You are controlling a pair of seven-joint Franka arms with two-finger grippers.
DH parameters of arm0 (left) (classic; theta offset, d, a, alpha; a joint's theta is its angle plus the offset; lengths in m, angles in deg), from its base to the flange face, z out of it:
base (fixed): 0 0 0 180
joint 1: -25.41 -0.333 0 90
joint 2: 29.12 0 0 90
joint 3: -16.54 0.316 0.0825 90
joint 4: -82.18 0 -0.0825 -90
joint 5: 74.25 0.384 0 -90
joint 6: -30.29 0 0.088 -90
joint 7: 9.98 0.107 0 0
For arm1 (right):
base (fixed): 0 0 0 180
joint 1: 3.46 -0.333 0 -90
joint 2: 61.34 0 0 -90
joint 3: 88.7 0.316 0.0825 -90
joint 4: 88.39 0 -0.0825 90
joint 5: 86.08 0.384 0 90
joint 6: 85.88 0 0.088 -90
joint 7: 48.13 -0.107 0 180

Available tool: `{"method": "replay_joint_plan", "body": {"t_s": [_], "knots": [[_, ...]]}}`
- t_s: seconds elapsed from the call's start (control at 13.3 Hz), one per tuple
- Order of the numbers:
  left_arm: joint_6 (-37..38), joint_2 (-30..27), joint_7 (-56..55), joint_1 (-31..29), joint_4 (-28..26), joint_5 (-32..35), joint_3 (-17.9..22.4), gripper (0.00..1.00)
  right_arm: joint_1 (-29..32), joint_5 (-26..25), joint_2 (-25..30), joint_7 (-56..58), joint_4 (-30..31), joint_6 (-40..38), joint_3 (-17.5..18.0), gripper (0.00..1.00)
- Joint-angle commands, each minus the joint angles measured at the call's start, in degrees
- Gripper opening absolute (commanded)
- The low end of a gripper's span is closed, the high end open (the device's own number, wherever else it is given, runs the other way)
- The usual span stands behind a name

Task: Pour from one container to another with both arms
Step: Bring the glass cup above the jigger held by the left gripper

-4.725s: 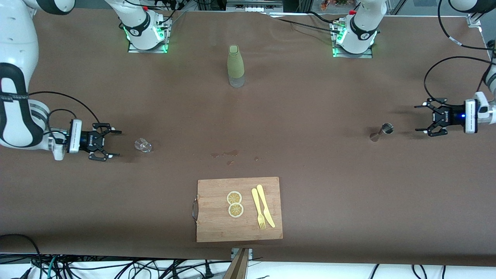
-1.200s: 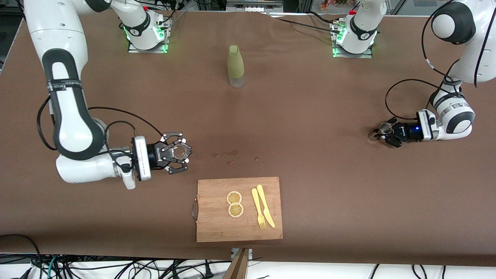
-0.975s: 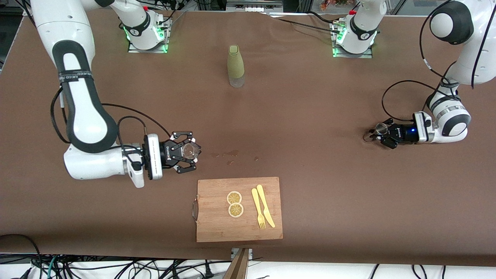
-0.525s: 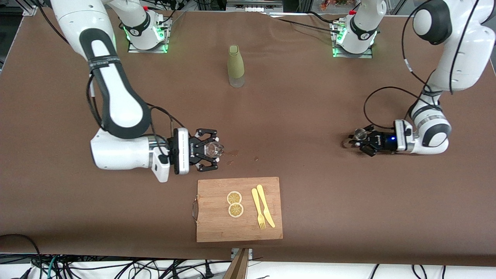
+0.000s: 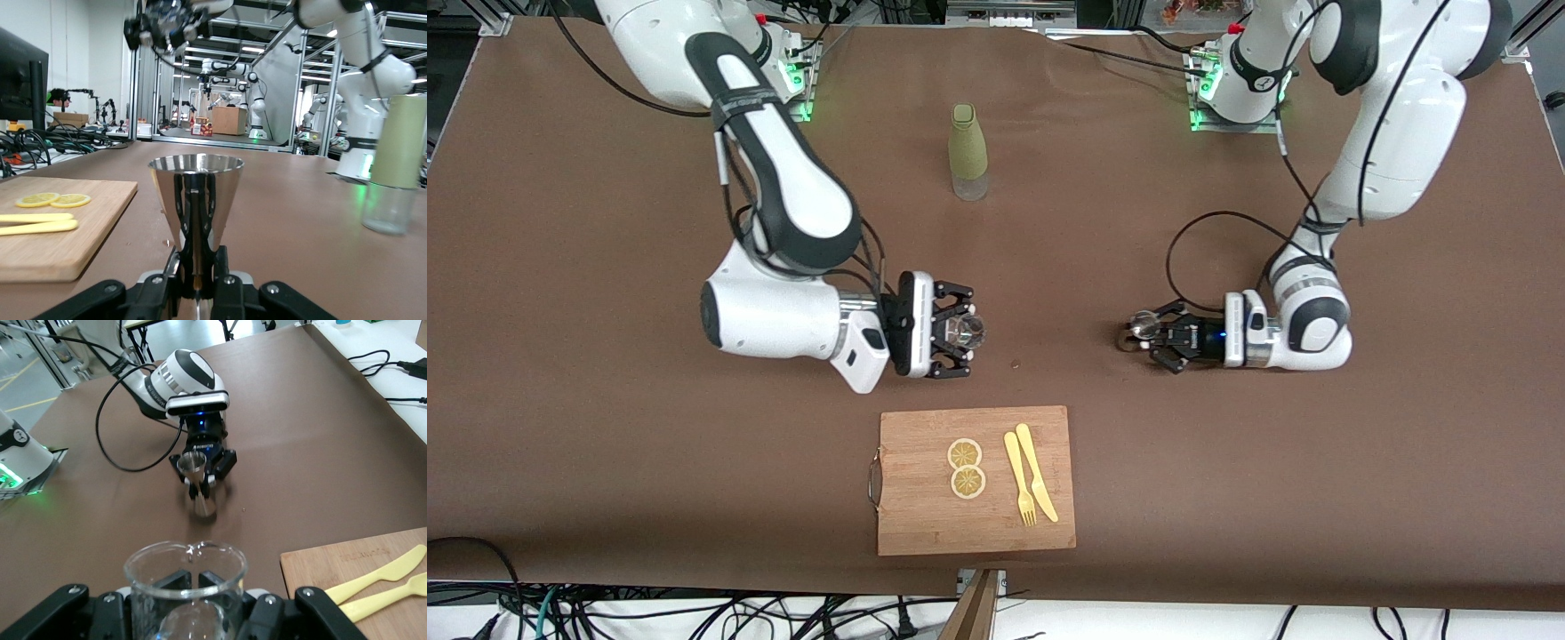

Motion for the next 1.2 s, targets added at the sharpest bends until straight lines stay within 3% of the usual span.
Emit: {"method": "replay_joint_plan", "body": {"t_s": [0.0, 0.3, 1.12], "knots": [[-5.6, -1.1, -0.6, 3.3, 0.7, -4.4, -1.8, 0.00, -3.7, -2.6, 0.9, -4.0, 0.4, 4.9, -0.4, 0.00], [-8.2, -0.7, -1.2, 8.6, 1.8, -9.5, -1.9, 0.00, -7.5, -8.8, 0.8, -9.0, 0.8, 9.9, -0.5, 0.00], [-11.4, 0.5, -1.2, 14.0, 4.8, -15.3, -1.9, 0.00, -11.1, -24.0, 0.5, -17.9, 2.0, 10.1, -0.8, 0.00]]}}
